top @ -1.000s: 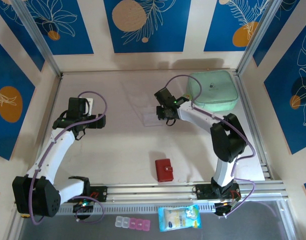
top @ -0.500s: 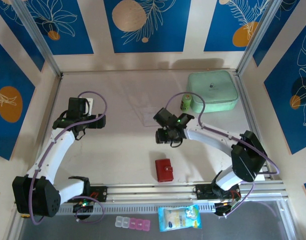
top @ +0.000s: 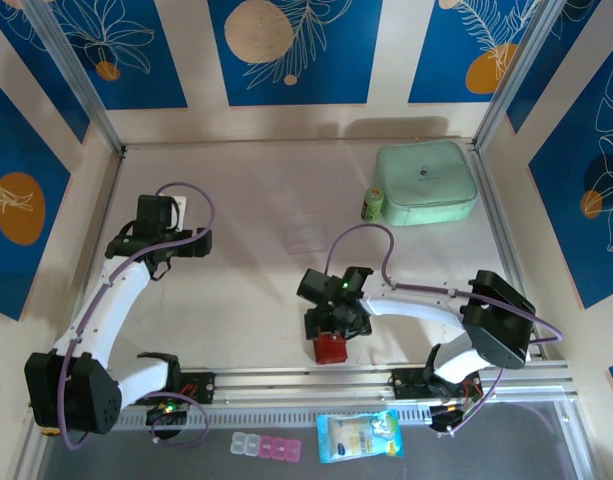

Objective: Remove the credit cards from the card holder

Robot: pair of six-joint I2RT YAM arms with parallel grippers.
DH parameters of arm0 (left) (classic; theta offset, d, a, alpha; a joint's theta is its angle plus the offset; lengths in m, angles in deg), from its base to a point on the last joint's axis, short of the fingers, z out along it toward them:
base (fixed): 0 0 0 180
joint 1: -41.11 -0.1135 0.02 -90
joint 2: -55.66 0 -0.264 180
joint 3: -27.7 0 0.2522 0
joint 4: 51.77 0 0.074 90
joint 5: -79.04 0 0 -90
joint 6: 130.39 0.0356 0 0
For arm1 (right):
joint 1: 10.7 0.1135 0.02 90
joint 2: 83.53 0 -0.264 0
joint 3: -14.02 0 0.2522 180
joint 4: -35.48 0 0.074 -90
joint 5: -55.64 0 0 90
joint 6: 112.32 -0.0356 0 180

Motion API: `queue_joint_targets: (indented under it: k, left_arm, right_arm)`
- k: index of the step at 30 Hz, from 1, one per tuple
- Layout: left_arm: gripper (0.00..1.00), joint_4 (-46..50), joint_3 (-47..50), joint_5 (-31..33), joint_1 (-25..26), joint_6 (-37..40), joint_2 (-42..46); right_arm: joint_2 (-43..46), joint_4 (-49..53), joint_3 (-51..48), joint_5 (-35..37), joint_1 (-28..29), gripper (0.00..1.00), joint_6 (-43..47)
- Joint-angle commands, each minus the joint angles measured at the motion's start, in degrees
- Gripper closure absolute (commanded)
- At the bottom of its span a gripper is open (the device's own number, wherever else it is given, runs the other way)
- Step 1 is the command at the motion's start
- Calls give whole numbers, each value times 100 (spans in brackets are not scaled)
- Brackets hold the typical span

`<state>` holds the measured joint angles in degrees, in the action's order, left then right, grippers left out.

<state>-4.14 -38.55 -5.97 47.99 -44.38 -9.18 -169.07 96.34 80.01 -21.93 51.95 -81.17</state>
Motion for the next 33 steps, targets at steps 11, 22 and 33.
queue_joint_targets:
  k: [11, 22, 33]
  left_arm:
    - [0, -38, 46, -104, -11, -10, 32]
    - [0, 2, 57, -143, 7, -78, 50]
    - [0, 199, -62, -1609, 349, -1341, -195]
  right_arm:
    - [-865, -244, 51, -415, 314, 11, -323]
    - [-936, -206, 397, -233, 203, 21, -180]
    - [-1607, -178, 1600, -109, -742, 22, 699]
